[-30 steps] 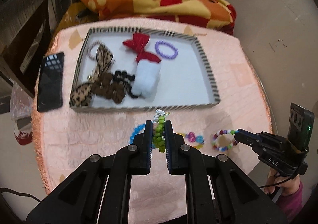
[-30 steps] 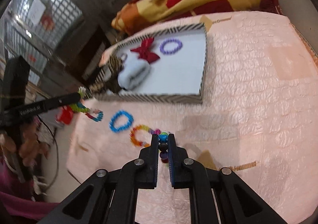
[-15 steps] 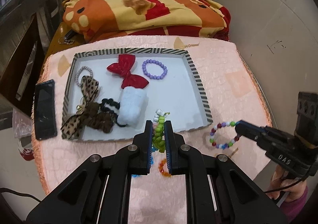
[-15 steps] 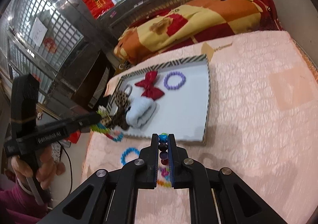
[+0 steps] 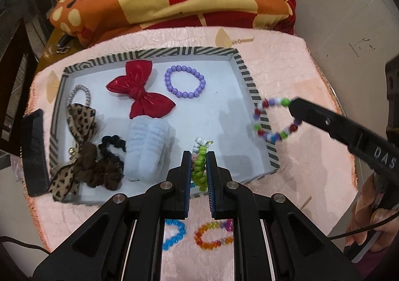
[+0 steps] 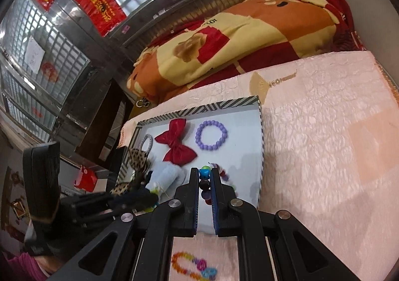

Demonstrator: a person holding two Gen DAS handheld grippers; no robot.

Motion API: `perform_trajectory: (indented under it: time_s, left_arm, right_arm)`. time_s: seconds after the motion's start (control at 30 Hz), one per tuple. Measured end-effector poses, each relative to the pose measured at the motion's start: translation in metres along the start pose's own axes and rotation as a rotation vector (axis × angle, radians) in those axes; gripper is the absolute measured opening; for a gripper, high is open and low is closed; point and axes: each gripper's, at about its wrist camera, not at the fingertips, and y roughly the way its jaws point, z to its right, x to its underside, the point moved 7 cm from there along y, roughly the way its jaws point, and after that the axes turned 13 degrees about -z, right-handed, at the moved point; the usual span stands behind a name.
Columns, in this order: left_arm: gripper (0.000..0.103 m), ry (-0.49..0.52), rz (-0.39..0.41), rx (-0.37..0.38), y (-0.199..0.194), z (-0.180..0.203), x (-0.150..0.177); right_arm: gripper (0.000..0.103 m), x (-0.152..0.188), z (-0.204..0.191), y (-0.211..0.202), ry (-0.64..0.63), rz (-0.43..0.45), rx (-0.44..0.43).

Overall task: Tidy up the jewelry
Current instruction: 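Carry the hair ties and multicolour bracelet into the tray and open both tools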

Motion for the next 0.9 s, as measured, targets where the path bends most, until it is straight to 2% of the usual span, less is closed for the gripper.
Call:
perform_trajectory:
  time_s: [0.2, 0.47, 0.7, 0.9]
  left_arm:
    - [0.01, -0.007, -0.043, 0.0, 0.024, -0.01, -0.01]
    - [0.01, -0.052, -0.099, 0.0, 0.049, -0.045, -0.008]
    - [0.01, -0.065, -0.129, 0.033, 0.059, -0.055, -0.001]
    - [0.01, -0.07, -0.132, 0.043, 0.062, -0.056, -0.003]
  right_arm:
    - [0.008, -0.021, 0.01, 0.026, 0.03, -0.023, 0.033]
    - [0.008, -0.042, 0.016, 0.061, 0.055, -0.076, 0.056]
    - [0.008, -0.034, 0.001, 0.112, 0.024, -0.201, 0.05]
    - [0.008, -0.032, 0.0, 0.129, 0.031, -0.241, 0.018]
